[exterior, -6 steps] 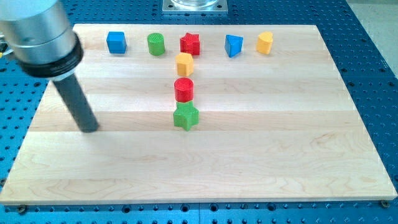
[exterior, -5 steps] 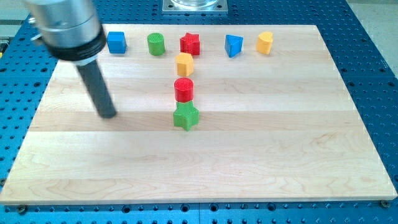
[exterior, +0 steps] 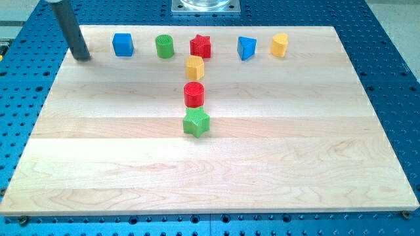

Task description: Move the cube to the left side of the green circle

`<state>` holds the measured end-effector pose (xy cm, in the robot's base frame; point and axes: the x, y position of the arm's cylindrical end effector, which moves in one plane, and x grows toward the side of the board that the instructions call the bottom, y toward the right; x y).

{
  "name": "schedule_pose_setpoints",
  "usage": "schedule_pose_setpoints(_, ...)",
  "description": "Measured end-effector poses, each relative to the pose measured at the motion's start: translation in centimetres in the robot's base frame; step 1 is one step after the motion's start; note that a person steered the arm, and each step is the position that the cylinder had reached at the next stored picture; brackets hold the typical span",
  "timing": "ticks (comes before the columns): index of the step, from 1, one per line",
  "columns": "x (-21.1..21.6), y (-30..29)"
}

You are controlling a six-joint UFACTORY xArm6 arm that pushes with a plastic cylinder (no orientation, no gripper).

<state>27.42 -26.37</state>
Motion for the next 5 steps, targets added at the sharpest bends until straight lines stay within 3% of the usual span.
schedule_pose_setpoints(1,-1.7,1.8)
schedule_pose_setpoints(2,-0.6,7.0)
schedule_pose_setpoints(3,0.3,7.4)
schedule_pose_setpoints(4,-3.1,7.7)
schedule_pose_setpoints(5,-2.6,15.0)
